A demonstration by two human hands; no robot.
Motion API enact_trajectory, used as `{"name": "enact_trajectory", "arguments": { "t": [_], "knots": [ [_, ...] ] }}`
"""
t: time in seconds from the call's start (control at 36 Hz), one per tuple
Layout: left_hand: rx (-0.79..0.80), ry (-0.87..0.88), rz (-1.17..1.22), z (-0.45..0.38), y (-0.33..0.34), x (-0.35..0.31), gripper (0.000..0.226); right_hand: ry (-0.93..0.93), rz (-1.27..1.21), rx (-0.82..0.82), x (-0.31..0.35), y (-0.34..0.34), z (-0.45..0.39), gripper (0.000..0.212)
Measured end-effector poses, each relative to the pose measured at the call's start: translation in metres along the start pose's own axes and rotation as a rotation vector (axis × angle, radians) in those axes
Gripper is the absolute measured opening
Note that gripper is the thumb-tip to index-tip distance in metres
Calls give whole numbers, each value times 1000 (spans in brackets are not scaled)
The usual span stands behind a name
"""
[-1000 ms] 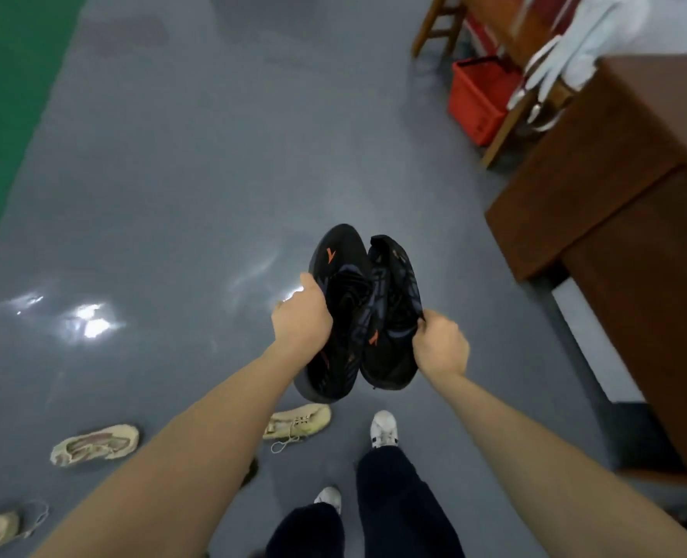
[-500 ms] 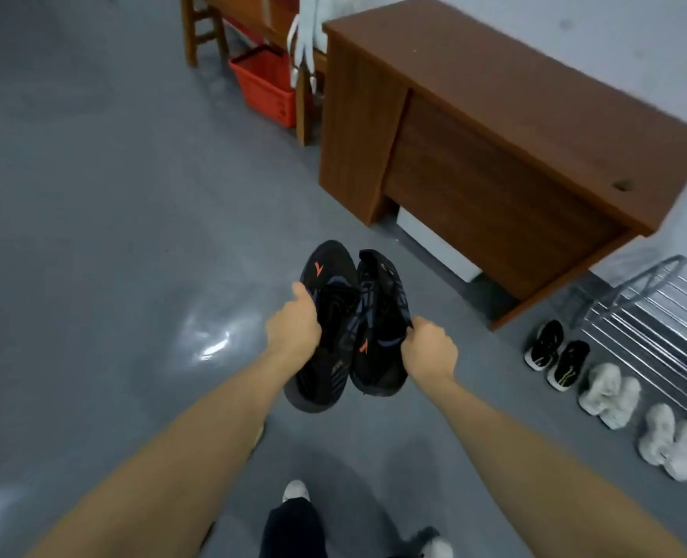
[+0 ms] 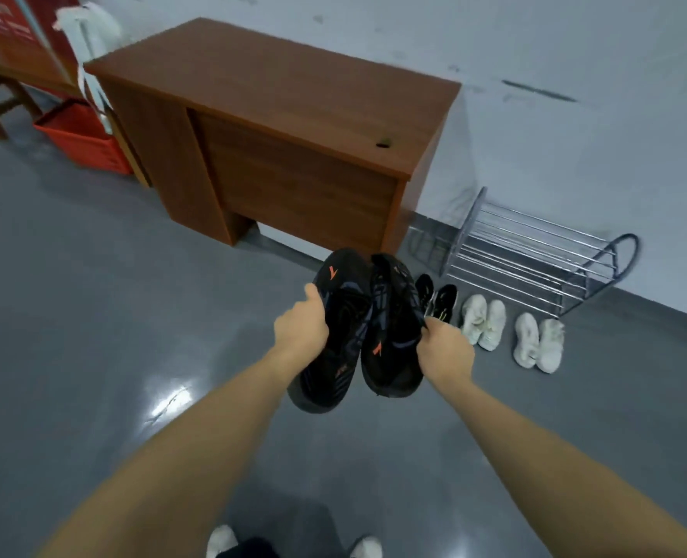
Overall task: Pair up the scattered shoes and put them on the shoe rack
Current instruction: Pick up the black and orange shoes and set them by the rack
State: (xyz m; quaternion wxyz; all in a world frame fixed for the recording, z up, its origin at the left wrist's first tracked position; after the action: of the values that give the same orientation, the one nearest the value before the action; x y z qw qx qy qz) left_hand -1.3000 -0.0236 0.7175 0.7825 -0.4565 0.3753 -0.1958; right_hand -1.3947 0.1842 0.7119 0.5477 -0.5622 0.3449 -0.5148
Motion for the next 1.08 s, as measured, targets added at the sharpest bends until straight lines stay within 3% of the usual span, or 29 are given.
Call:
{"name": "enact_trajectory", "arguments": {
  "t": [0.25,0.36,0.75,1.08],
  "knots": [
    [48,97,-8,-13,50,-148,22,149,-66,-37,-133,-42,-37,19],
    [74,136,-52,-27,75,-202,30,220,-114,-69,-182,-46,-62,20],
    [147,199,-85,-124,163,-308,30,316,-54,45,-280,-15,-176,16],
    [152,187,-169,-188,239,-329,34,282,-18,145,-316,46,-251,20]
  ]
}}
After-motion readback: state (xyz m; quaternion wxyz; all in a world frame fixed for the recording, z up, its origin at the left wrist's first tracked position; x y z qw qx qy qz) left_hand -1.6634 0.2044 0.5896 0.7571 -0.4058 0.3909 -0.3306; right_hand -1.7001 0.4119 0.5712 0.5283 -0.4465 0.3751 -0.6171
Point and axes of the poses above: each hand's wrist, its own z-axis away from the middle knuckle, its own y-axis out of the palm, x = y × z, the point moved 9 cm from there along -z, towards the middle knuckle, and after that the axes turned 8 degrees about z, right-handed, at the moved point
